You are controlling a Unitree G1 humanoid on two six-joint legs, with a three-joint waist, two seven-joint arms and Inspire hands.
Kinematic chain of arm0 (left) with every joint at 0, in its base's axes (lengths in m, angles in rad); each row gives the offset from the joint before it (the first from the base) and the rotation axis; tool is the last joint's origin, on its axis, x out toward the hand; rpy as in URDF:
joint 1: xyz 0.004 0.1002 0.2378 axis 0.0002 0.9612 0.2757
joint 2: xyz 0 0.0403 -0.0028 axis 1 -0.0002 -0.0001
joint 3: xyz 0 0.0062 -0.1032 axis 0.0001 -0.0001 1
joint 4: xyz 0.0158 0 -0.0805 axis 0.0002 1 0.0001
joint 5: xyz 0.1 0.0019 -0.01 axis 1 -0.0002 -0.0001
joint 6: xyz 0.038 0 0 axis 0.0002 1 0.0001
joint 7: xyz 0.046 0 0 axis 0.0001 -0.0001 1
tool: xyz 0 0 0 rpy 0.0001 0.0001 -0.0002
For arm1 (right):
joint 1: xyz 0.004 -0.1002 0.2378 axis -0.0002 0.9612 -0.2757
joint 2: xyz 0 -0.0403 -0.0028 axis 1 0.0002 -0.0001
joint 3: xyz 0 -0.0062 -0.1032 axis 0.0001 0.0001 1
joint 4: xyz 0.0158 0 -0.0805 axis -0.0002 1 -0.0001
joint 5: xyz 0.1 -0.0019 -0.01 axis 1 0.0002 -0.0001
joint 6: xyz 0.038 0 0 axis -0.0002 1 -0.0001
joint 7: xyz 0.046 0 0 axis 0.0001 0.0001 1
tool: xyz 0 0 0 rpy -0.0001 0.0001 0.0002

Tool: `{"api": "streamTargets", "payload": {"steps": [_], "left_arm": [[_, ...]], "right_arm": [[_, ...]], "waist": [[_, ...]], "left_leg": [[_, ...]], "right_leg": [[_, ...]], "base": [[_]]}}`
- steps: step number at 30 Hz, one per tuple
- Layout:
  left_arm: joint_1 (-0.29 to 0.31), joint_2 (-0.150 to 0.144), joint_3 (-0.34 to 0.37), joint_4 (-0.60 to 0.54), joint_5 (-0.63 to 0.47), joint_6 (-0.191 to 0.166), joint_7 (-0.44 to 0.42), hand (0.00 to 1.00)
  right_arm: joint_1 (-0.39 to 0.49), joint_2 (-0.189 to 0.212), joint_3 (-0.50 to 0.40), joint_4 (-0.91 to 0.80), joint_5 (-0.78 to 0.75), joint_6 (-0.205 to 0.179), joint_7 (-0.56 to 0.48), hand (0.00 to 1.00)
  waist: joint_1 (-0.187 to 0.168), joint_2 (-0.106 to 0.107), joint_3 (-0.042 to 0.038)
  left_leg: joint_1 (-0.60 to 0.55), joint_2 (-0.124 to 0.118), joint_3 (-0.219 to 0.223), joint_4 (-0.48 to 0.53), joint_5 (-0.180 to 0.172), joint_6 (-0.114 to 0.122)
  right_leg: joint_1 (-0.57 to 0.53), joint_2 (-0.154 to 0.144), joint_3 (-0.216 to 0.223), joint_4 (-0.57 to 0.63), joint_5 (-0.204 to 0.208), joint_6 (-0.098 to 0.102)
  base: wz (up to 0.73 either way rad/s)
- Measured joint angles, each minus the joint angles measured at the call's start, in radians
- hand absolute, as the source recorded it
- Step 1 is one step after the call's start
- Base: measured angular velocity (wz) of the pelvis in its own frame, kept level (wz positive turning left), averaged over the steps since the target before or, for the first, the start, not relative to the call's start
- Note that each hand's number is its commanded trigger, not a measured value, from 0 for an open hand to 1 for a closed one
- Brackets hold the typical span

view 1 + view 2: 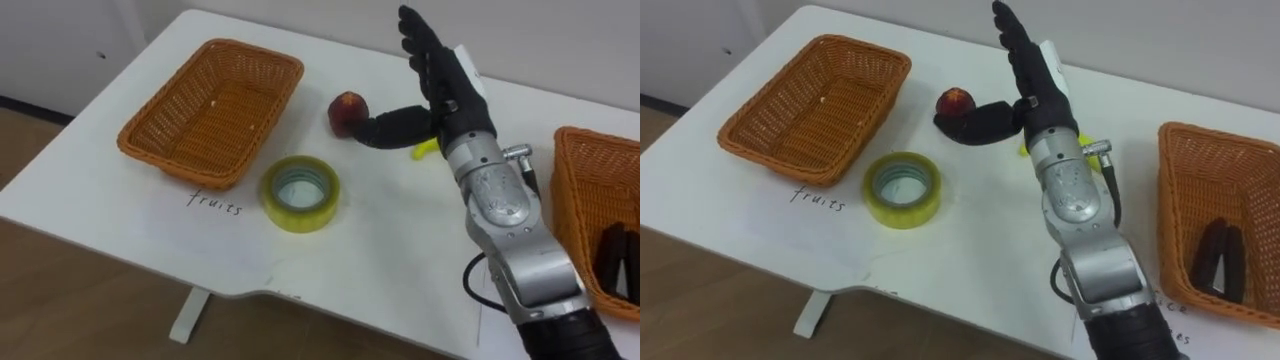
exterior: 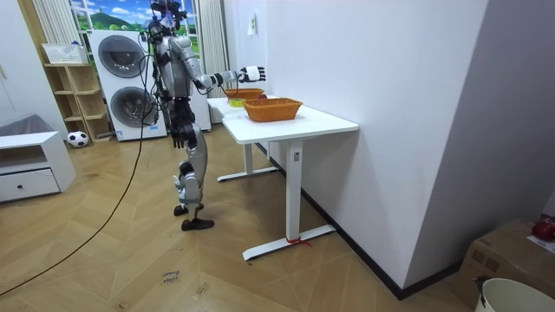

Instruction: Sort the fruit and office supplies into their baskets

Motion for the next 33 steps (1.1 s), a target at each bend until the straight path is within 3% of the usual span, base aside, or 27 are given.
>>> {"api": "streamTargets", "payload": {"steps": [15, 24, 33], "left_arm": [[-0.003, 0.003, -0.02, -0.022, -0.001, -0.011, 0.0, 0.0], [0.009, 0.01, -0.021, -0.038, -0.001, -0.024, 0.0, 0.0], [-0.009, 0.017, -0.06, -0.038, -0.002, -0.018, 0.006, 0.0]], "right_arm": [[-0.006, 0.0, 0.07, 0.104, 0.005, -0.007, 0.031, 0.0], [-0.006, 0.0, 0.07, 0.116, 0.008, -0.021, 0.033, 0.0], [-0.007, 0.001, 0.122, 0.117, 0.008, -0.027, 0.03, 0.0]], "waist": [[0.026, -0.006, -0.0053], [0.026, -0.016, 0.0054], [0.027, -0.014, 0.0085]], "left_leg": [[-0.023, -0.005, -0.013, 0.011, 0.003, 0.005], [-0.033, -0.006, -0.013, 0.01, 0.003, 0.006], [-0.035, -0.007, -0.028, 0.008, 0.003, 0.006]], "right_leg": [[-0.012, -0.008, -0.024, 0.008, 0.0, 0.0], [-0.014, -0.008, -0.024, 0.003, -0.001, 0.002], [-0.019, -0.008, -0.027, 0.001, -0.003, 0.004]], "base": [[0.03], [0.0], [0.02]]}}
